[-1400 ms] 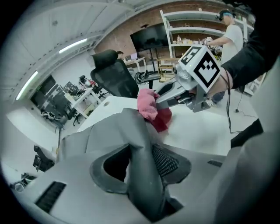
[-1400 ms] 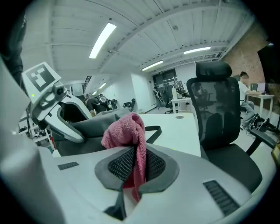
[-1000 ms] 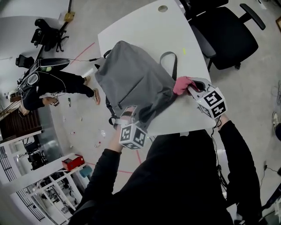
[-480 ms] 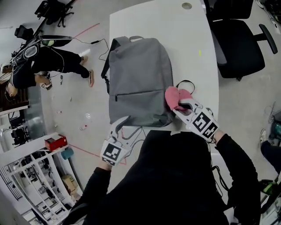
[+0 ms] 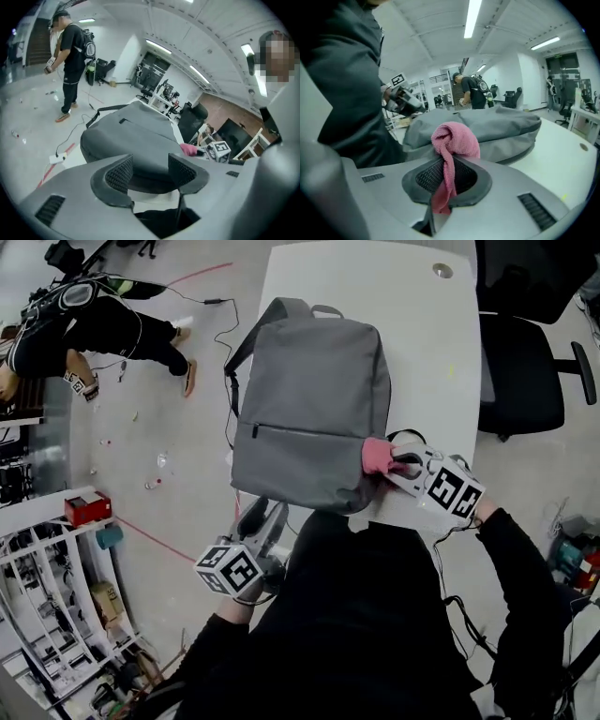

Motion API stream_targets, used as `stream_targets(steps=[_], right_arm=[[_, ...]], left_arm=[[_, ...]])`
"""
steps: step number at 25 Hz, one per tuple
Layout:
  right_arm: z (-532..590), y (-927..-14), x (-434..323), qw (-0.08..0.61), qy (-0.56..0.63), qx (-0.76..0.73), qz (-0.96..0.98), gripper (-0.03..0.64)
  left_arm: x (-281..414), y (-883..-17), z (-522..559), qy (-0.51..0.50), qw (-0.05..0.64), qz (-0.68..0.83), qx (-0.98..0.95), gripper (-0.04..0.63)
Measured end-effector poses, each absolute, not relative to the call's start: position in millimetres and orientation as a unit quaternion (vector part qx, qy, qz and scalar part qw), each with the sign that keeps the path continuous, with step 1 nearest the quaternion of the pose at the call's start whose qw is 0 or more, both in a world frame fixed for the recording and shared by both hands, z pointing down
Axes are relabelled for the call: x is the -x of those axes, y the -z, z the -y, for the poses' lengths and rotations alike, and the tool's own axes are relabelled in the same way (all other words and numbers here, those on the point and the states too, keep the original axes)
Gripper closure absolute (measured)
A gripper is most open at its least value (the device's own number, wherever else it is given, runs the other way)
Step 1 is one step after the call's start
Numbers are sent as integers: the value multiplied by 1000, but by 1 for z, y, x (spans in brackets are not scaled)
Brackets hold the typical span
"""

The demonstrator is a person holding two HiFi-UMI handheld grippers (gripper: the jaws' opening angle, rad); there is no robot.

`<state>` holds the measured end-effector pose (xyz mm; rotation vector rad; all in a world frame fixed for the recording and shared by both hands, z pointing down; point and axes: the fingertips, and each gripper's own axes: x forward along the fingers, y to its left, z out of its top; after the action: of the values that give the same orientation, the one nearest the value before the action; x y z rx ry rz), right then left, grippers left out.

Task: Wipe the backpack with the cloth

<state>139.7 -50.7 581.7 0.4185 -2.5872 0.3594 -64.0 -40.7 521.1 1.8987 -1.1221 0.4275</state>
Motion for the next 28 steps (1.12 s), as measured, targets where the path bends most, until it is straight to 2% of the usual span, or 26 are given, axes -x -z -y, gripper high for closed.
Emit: stream_targets(steps=[3, 7, 9, 11, 13, 16, 18, 22, 25, 28], right_arm=[[141, -578, -185, 241, -142, -264, 923, 575], [222, -560, -227, 196, -161, -395, 883, 576], [220, -561, -220, 187, -172, -391, 884, 576], [186, -570, -193, 208, -175, -337, 901, 576], [137, -575, -162, 231, -171, -274, 918, 575], [67, -568, -130, 212, -208, -213, 931, 576], [15, -560, -107, 192, -241, -158, 938, 577], [-57, -566, -54, 224, -199, -55, 952, 577], [-20, -587, -58, 217, -197, -114, 949, 577], [62, -593, -109, 173, -228, -247, 926, 577]], left_arm=[[77, -526, 25, -144, 486, 459, -730, 347], [98, -527, 30, -75, 533, 484, -690, 344], [97, -528, 45, -36, 557, 488, -671, 312], [95, -540, 61, -19, 580, 490, -650, 271], [94, -551, 74, -28, 590, 492, -639, 265], [96, -564, 93, -112, 551, 500, -658, 271], [99, -567, 105, -169, 507, 504, -679, 311], [111, -571, 131, -232, 445, 491, -713, 337], [117, -574, 149, -253, 422, 488, -722, 341], [121, -569, 152, -255, 415, 490, -723, 339]])
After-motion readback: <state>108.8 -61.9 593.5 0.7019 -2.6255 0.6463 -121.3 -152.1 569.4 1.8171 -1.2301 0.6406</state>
